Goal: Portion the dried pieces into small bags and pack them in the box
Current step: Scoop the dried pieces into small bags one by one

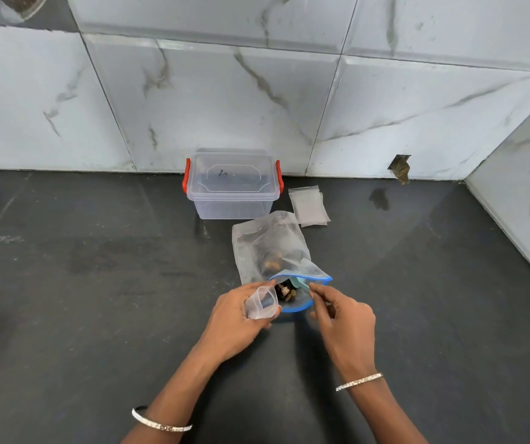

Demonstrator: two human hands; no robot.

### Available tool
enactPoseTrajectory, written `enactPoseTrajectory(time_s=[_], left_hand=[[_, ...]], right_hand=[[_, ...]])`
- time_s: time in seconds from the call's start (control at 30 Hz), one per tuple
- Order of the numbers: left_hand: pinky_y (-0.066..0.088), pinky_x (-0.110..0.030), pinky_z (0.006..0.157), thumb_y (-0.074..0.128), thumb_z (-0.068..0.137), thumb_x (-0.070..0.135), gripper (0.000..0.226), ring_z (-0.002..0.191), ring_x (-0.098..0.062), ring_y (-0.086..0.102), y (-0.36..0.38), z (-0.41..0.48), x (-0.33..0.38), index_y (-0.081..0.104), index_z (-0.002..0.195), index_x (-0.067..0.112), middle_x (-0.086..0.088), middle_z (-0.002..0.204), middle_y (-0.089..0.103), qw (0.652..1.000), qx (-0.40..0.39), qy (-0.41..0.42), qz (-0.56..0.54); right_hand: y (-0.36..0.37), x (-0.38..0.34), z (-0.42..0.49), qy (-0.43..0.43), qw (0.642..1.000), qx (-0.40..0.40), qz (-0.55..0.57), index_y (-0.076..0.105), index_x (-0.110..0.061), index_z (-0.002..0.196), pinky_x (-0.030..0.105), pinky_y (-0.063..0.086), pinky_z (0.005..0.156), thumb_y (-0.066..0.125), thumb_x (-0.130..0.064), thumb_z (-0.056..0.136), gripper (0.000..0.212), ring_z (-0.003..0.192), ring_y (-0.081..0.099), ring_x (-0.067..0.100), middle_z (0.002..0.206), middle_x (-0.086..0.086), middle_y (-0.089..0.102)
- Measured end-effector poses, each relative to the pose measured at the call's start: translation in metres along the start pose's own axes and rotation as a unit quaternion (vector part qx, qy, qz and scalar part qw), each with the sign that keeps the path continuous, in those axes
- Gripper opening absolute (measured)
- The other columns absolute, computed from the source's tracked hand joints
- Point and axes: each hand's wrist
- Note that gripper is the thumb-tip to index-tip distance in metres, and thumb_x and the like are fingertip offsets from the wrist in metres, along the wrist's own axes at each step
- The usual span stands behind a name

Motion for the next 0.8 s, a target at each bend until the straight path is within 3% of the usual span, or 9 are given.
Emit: enactPoseTrajectory(time_s=[0.1,0.23,0.33,0.4,0.5,0.67,0.8], left_hand=[[0.047,-0.005,0.072,0.077,0.089,0.017,0.034,0.079,-0.009,0.076,0.0,-0.001,0.002,0.071,0.118,0.036,0.004,0.084,0.079,0.995,-0.013,-0.046,-0.083],[0.049,-0.037,0.105,0.078,0.085,0.032,0.007,0.094,-0.012,0.076,0.002,0.0,-0.011,0.08,0.091,0.03,0.006,0.103,0.08,0.983,-0.015,-0.08,-0.163],[0.042,-0.046,0.115,0.078,0.085,0.027,0.012,0.108,-0.014,0.072,0.007,0.0,-0.014,0.082,0.088,0.016,0.01,0.113,0.077,0.973,-0.006,-0.082,-0.214],[0.042,-0.044,0.115,0.074,0.091,0.012,0.011,0.116,-0.014,0.069,0.01,0.002,-0.015,0.082,0.085,0.006,0.012,0.126,0.072,0.965,-0.006,-0.08,-0.25],[0.044,-0.04,0.113,0.068,0.093,0.002,0.017,0.116,-0.015,0.069,0.014,0.004,-0.013,0.083,0.087,0.007,0.01,0.131,0.07,0.954,-0.009,-0.07,-0.293],[0.053,-0.032,0.102,0.062,0.094,-0.004,0.026,0.106,-0.011,0.073,0.019,0.008,-0.011,0.066,0.117,-0.016,0.009,0.124,0.074,0.942,0.005,-0.047,-0.331],[0.056,-0.022,0.091,0.065,0.091,-0.002,0.019,0.113,-0.016,0.071,0.022,0.009,-0.011,0.071,0.101,-0.017,0.003,0.129,0.071,0.923,0.026,-0.05,-0.38]], right_hand=[[0.001,0.002,-0.006,-0.025,0.998,-0.017,-0.05,0.076,-0.027,0.099,0.037,0.057,0.058,0.073,-0.02,0.085,0.016,0.065,0.072,0.019,0.078,-0.008,0.076],[0.004,0.002,-0.011,-0.059,0.992,-0.025,-0.107,0.075,-0.024,0.094,0.036,0.054,0.047,0.079,-0.013,0.078,0.02,0.057,0.069,0.025,0.071,-0.005,0.075],[0.006,0.006,-0.01,-0.048,0.993,-0.052,-0.094,0.075,-0.025,0.098,0.038,0.056,0.053,0.074,-0.011,0.079,0.024,0.06,0.069,0.024,0.069,-0.006,0.074],[0.005,0.007,-0.006,-0.042,0.994,-0.064,-0.082,0.075,-0.026,0.1,0.039,0.057,0.058,0.071,-0.012,0.08,0.024,0.062,0.07,0.024,0.07,-0.006,0.074],[0.003,0.005,0.0,-0.057,0.993,-0.07,-0.075,0.075,-0.027,0.099,0.038,0.058,0.059,0.071,-0.012,0.079,0.026,0.064,0.071,0.022,0.071,-0.006,0.075],[0.002,0.002,0.006,-0.054,0.992,-0.095,-0.056,0.075,-0.029,0.097,0.038,0.057,0.061,0.062,-0.021,0.083,0.021,0.065,0.071,0.023,0.071,-0.005,0.075],[0.0,0.004,0.008,0.03,0.989,-0.146,0.003,0.075,-0.032,0.098,0.036,0.058,0.072,0.065,-0.024,0.083,0.02,0.07,0.073,0.016,0.078,-0.009,0.076]])
Point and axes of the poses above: each hand's wrist, its own z-axis towards the middle knuckle, its own y-axis out of the palm, x = y × z
